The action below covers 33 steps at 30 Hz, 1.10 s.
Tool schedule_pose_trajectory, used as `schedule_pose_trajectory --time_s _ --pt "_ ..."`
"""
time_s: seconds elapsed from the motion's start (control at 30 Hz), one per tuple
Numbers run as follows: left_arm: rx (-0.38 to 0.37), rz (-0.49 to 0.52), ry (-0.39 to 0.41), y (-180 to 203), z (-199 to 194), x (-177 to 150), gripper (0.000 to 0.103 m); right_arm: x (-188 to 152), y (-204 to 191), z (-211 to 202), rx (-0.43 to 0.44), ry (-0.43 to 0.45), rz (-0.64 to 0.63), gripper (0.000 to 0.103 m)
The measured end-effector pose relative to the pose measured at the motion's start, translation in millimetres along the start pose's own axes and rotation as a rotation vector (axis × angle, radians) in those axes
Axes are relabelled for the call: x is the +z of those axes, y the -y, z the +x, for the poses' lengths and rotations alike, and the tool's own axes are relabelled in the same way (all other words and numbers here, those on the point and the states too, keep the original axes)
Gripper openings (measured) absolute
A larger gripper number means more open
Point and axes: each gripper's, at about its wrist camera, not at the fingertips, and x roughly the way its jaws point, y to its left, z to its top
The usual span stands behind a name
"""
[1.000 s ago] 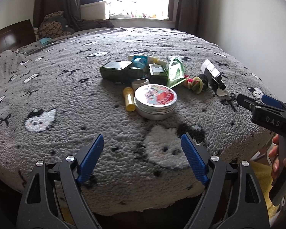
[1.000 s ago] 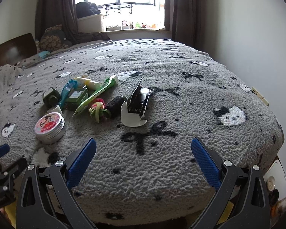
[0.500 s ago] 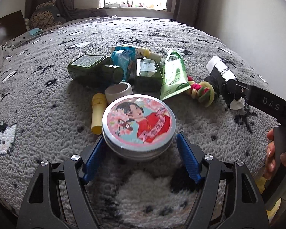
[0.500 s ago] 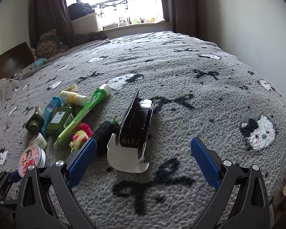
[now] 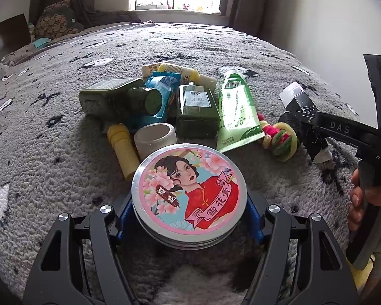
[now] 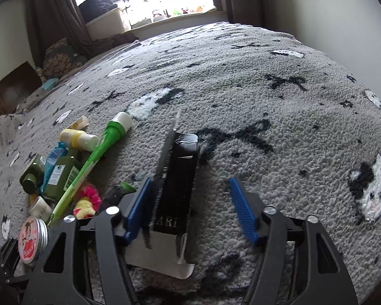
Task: Collect trash
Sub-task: 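Grasp the round pink-lid tin with the left tool while the right tool grasps the black card holder, then carry the tin and card holder down past the bed edge to the bin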
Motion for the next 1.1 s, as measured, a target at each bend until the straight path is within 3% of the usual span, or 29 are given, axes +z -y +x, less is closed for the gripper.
schedule_pose_trajectory --time_s 0.03,0.13,0.5,0.77,1.1 --pt "-0.002 -0.003 0.001 0 -2 -1 0.066 -1 -2 -2 0.023 -0.005 -0.003 0.030" --pt "-0.004 -0.007 0.007 0 -13 -6 0.066 -2 -10 -10 0.022 -0.004 -0.033 0.027" --pt "0.005 -0.006 0.096 0 -82 -14 0.066 -18 -29 -90 0.031 0.107 -0.108 0.026" --pt "0.022 0.029 0.174 4 -146 -36 0.066 -53 -41 -165 0.061 0.211 -0.185 0.026" --pt "0.018 0.067 0.193 6 -195 -97 0.066 -127 -50 -201 0.116 0.182 -0.295 0.026"
